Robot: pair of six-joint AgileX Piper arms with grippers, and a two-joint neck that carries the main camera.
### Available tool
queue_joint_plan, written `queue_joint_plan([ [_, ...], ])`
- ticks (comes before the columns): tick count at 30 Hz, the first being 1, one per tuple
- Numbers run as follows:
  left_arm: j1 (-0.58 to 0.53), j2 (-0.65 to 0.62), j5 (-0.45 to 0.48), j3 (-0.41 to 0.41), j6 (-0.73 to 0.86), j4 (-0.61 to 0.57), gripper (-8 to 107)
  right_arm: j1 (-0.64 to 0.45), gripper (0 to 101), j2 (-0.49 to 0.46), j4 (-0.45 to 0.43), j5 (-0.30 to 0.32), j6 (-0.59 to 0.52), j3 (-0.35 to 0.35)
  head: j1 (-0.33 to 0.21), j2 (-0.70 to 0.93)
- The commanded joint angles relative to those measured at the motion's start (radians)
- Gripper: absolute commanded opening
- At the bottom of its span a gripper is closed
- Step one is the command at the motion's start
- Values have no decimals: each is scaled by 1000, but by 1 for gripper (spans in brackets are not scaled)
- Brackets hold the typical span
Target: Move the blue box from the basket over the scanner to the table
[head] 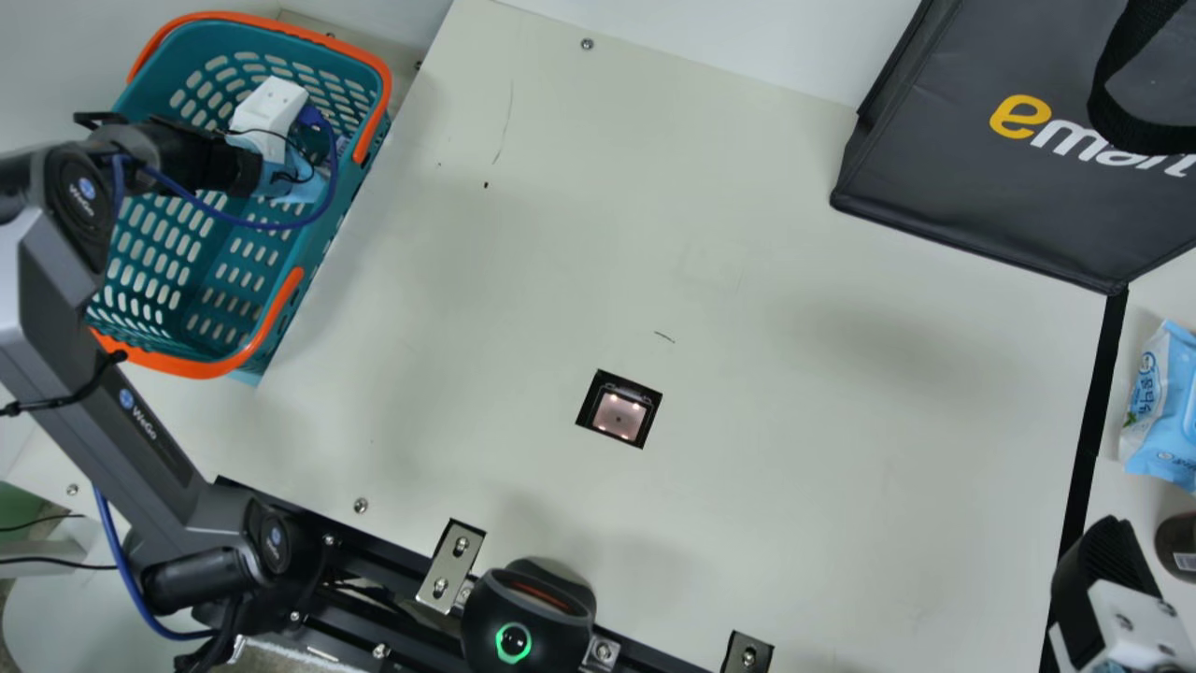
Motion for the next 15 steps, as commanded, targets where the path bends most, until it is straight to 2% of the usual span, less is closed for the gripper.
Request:
queue_joint_plan([
  [1,3,-28,-7,17,-10,-17,-8,0,95,0,0,0,0,0,-30,2],
  [8,15,-109,-55,83,-68,-46,-8,0,95,0,0,0,0,0,-30,2],
  [15,23,-171,-123,152,-206,-14,-8,0,95,0,0,0,0,0,-30,2],
])
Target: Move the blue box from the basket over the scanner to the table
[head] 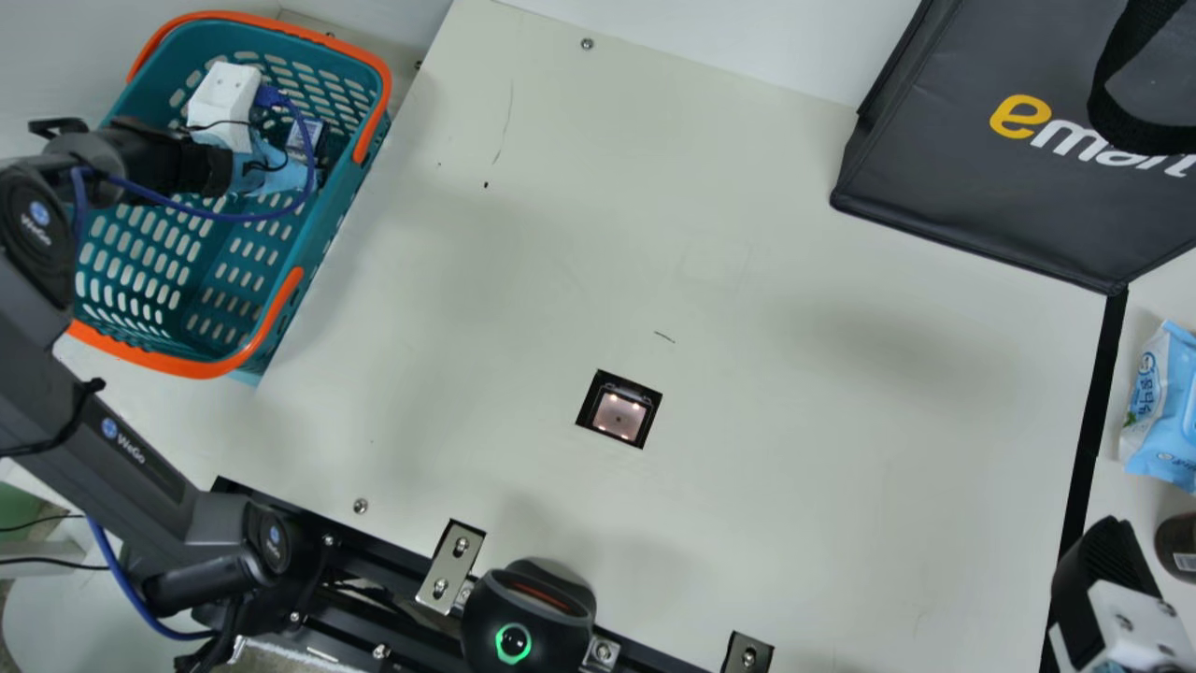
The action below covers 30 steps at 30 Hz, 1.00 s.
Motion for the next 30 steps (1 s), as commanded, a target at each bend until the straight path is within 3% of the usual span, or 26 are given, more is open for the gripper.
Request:
queue_joint_plan([
  [1,1,-15,-25,19,-73,19,-8,0,95,0,0,0,0,0,-30,2],
  [7,2,-50,-73,87,-311,131,-8,0,95,0,0,0,0,0,-30,2],
  [15,3,-93,-74,142,-691,366,-8,0,95,0,0,0,0,0,-30,2],
  [23,3,-162,39,95,-1108,642,-8,0,95,0,0,0,0,0,-30,2],
  [30,-28,-224,193,1,-1361,772,-8,0,95,0,0,0,0,0,-30,2],
])
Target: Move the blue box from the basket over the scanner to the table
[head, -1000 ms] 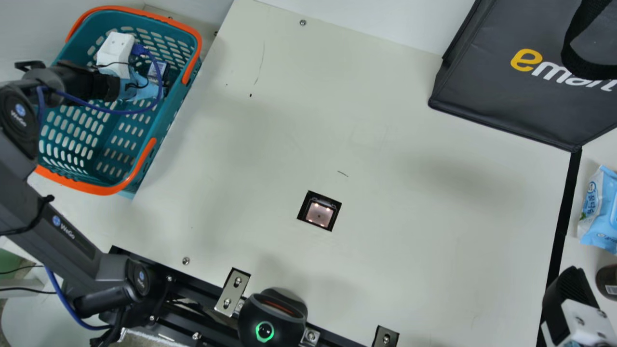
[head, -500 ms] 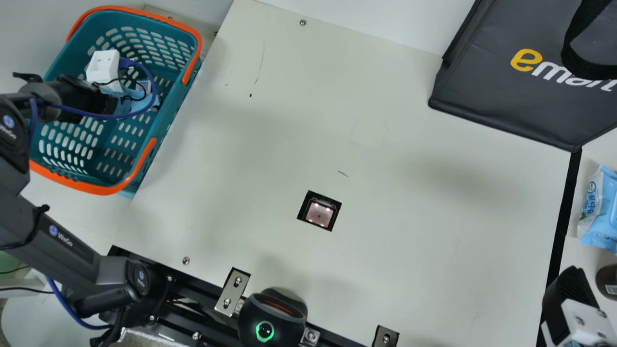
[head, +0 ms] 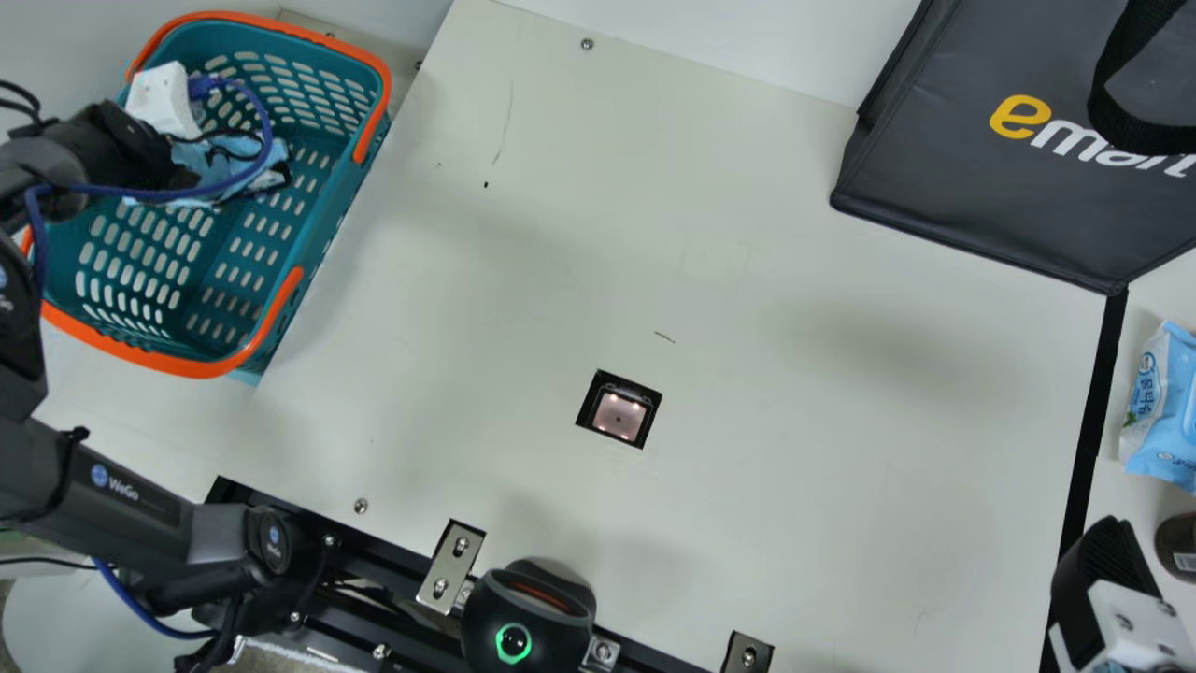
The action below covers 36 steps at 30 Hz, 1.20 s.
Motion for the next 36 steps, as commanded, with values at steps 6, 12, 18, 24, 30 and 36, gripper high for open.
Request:
queue_joint_plan([
  [6,-34,-60,117,-67,-285,80,-8,0,95,0,0,0,0,0,-30,2],
  [12,-53,-136,140,-81,-370,106,-8,0,95,0,0,-1,0,0,-30,2],
  [18,-74,-224,159,-83,-402,108,-8,0,95,0,0,-1,0,0,-30,2],
  [24,-113,-298,197,-94,-399,99,-8,0,95,0,0,-1,0,0,-30,2],
  [30,-170,-355,257,-125,-384,89,-8,0,95,0,0,-1,0,0,-30,2],
  [36,-248,-403,323,-155,-366,82,-8,0,95,0,0,-1,0,0,-30,2],
])
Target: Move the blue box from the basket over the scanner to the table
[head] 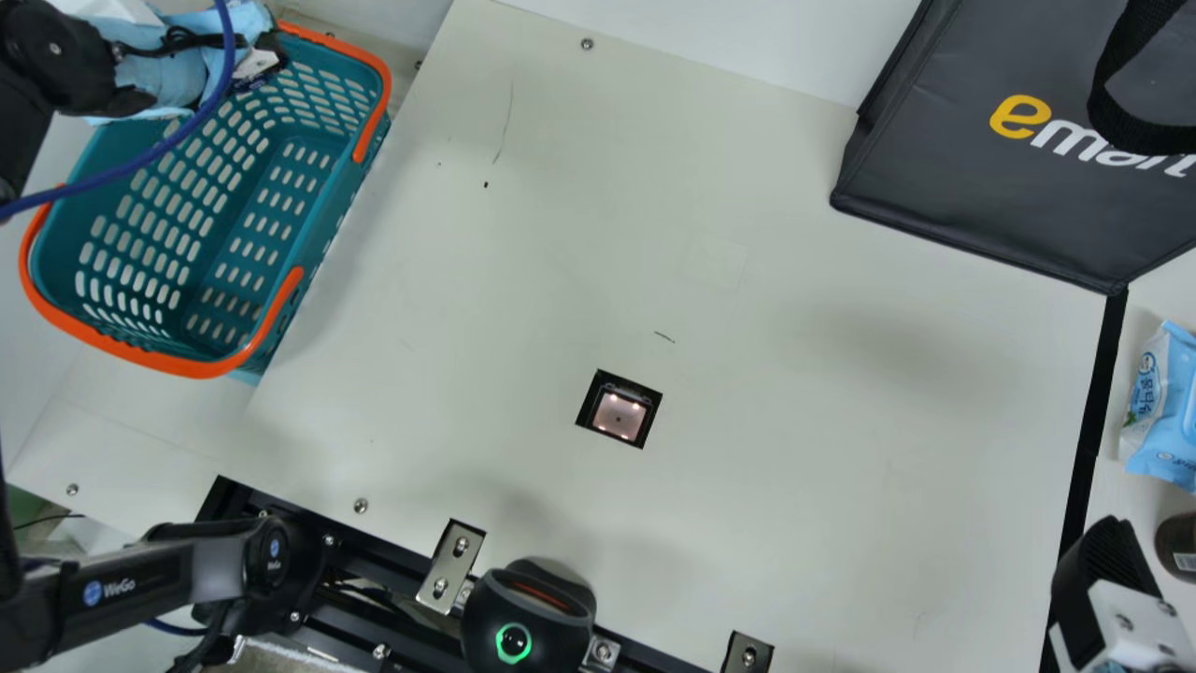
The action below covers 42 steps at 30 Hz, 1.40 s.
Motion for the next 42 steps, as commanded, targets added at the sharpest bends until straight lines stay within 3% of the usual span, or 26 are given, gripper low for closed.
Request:
queue_joint_plan([
  [1,-32,-13,26,-9,2,0,-8,0,95,0,0,0,0,0,-30,2],
  [19,-315,-104,198,-52,-54,14,-8,0,95,0,0,0,0,0,-30,2],
  [42,-758,-144,278,35,-333,155,-8,0,95,0,0,0,0,0,-30,2],
])
